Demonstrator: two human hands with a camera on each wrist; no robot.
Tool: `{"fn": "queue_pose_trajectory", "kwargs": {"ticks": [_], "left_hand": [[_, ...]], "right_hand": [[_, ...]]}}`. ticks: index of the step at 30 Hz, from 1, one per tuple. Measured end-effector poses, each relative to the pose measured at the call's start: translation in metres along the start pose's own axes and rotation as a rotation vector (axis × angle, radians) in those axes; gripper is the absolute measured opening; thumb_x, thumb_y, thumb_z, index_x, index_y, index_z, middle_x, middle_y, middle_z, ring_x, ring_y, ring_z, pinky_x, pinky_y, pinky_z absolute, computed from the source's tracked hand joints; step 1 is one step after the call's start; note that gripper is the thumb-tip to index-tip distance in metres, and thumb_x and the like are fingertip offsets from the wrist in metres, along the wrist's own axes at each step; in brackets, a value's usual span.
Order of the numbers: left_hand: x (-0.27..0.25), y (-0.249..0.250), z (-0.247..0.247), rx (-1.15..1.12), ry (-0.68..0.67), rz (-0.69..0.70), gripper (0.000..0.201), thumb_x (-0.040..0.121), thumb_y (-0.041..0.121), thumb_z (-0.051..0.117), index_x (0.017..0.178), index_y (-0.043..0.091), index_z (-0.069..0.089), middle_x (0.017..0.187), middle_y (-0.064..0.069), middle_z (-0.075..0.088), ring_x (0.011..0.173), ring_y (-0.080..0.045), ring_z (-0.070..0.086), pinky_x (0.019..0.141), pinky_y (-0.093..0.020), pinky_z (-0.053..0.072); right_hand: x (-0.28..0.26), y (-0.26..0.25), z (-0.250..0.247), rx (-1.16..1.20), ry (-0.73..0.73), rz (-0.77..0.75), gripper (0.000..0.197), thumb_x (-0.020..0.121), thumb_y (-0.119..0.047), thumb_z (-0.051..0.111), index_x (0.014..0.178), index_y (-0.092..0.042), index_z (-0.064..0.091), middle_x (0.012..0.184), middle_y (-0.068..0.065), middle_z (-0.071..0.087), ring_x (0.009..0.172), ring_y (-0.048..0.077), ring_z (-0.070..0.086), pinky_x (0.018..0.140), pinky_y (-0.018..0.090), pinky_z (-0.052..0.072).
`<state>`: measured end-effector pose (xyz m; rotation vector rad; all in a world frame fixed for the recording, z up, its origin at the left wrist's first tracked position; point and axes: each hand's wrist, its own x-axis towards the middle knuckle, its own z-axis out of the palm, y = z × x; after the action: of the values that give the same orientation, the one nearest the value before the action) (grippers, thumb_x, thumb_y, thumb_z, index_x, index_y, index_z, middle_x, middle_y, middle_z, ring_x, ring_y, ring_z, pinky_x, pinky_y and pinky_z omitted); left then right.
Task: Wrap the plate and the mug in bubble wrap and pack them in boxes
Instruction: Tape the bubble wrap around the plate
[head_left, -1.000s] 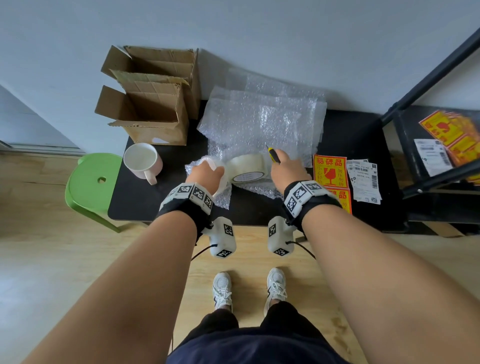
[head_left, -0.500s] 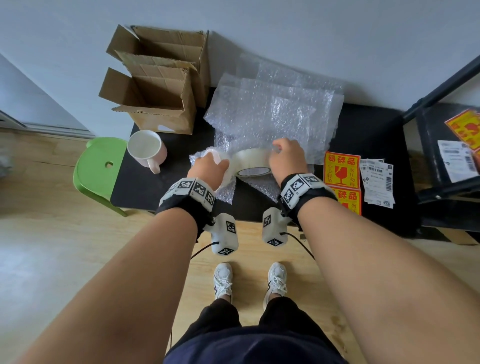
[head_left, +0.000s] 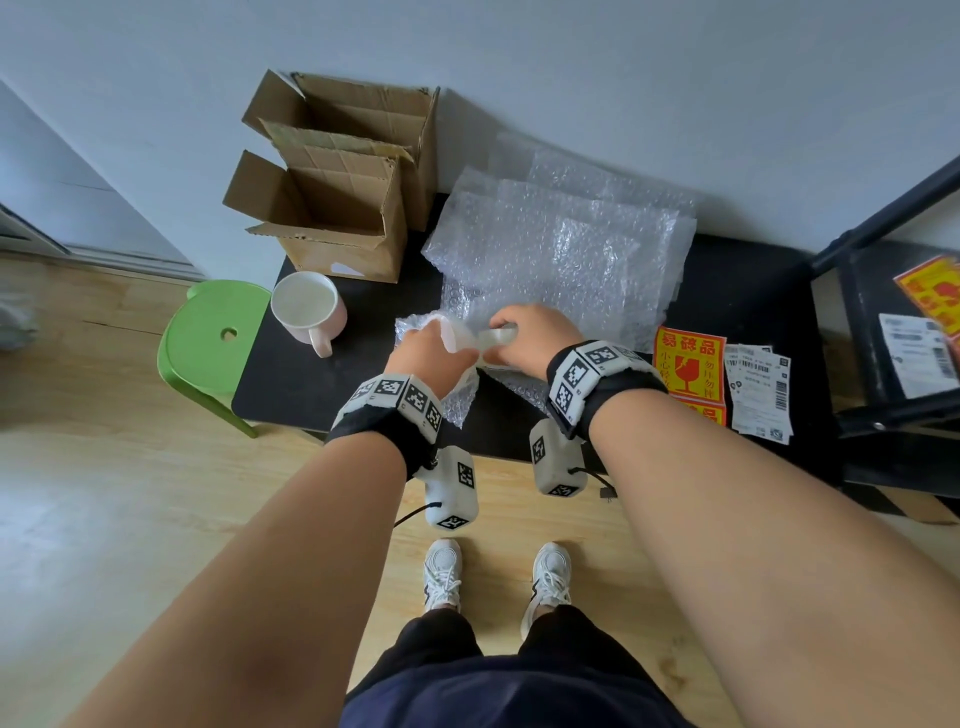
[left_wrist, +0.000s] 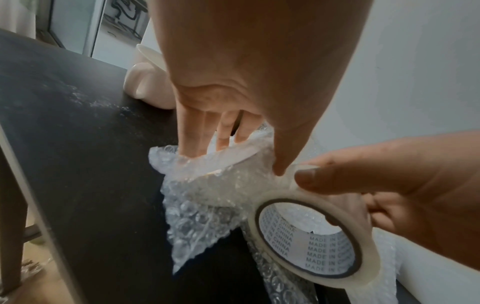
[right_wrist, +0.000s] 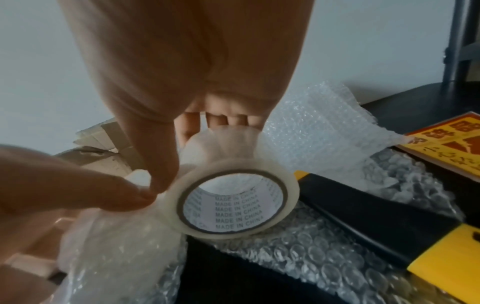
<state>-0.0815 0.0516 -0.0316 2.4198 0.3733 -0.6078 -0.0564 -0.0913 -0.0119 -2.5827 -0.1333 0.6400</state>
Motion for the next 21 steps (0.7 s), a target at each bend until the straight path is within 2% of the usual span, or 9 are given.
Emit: {"fn": "queue_pose_trajectory", "kwargs": {"ticks": [3,5,7,12,14,17,21], "left_hand": [[0.003,-0.001,0.002,0.075,-0.043,0.000,0.047,0.092,0.028,0.052,0.133,0.009,0.042,0.126,-0.011,0.052,0.112,-0.030,0.053,0.080,-0.030,0.036],[0.001,0.000,0.001,0.116,-0.034,0.029,0.044,0.093,0.031,0.052,0.131,0.010,0.044,0.127,-0.011,0.053,0.111,-0.030,0.054,0.084,-0.032,0.040],[-0.003,-0.001,0.000,0.097,0.000,0.032,0.050,0.092,0.037,0.057,0.132,0.009,0.045,0.126,-0.013,0.055,0.112,-0.032,0.055,0.088,-0.037,0.044],[-0.009,-0.001,0.003,0.035,0.085,0.032,0.063,0.086,0.042,0.064,0.134,0.008,0.039,0.130,-0.014,0.050,0.114,-0.033,0.053,0.088,-0.039,0.044],[-0.012,0.000,0.005,0.041,0.167,0.031,0.069,0.080,0.043,0.069,0.129,0.008,0.037,0.127,-0.011,0.046,0.115,-0.031,0.050,0.086,-0.040,0.045],[-0.014,0.003,0.006,0.177,0.309,0.174,0.066,0.079,0.040,0.072,0.127,0.010,0.038,0.125,-0.008,0.041,0.116,-0.026,0.042,0.080,-0.035,0.044],[-0.014,0.009,0.006,0.199,0.269,0.251,0.055,0.088,0.023,0.064,0.136,0.026,0.037,0.134,-0.005,0.032,0.123,-0.025,0.034,0.069,-0.032,0.041]], "right_hand": [[-0.003,0.000,-0.001,-0.039,-0.016,-0.032,0.045,0.084,-0.027,0.072,0.127,-0.024,0.061,0.130,-0.004,0.060,0.116,0.018,0.057,0.089,0.026,0.040],[-0.006,-0.002,-0.003,-0.146,0.000,-0.074,0.037,0.086,-0.025,0.067,0.123,-0.026,0.064,0.125,-0.003,0.063,0.112,0.020,0.059,0.091,0.028,0.046],[-0.009,-0.005,-0.005,-0.231,0.004,-0.108,0.031,0.088,-0.028,0.061,0.119,-0.029,0.066,0.119,-0.002,0.067,0.105,0.022,0.062,0.092,0.034,0.050],[-0.011,-0.007,-0.008,-0.295,0.000,-0.121,0.040,0.087,-0.022,0.058,0.124,-0.035,0.062,0.121,-0.003,0.064,0.110,0.022,0.059,0.101,0.037,0.043],[-0.010,-0.005,-0.008,-0.304,0.009,-0.116,0.041,0.086,-0.020,0.057,0.123,-0.034,0.063,0.117,-0.002,0.065,0.109,0.023,0.059,0.101,0.037,0.042],[-0.008,-0.002,-0.006,-0.336,0.046,-0.120,0.042,0.087,-0.019,0.056,0.127,-0.032,0.060,0.122,-0.001,0.062,0.112,0.022,0.057,0.102,0.037,0.038],[-0.003,-0.003,-0.002,-0.381,0.139,-0.153,0.039,0.087,-0.018,0.060,0.125,-0.026,0.059,0.121,0.001,0.061,0.115,0.022,0.054,0.100,0.036,0.033]]}}
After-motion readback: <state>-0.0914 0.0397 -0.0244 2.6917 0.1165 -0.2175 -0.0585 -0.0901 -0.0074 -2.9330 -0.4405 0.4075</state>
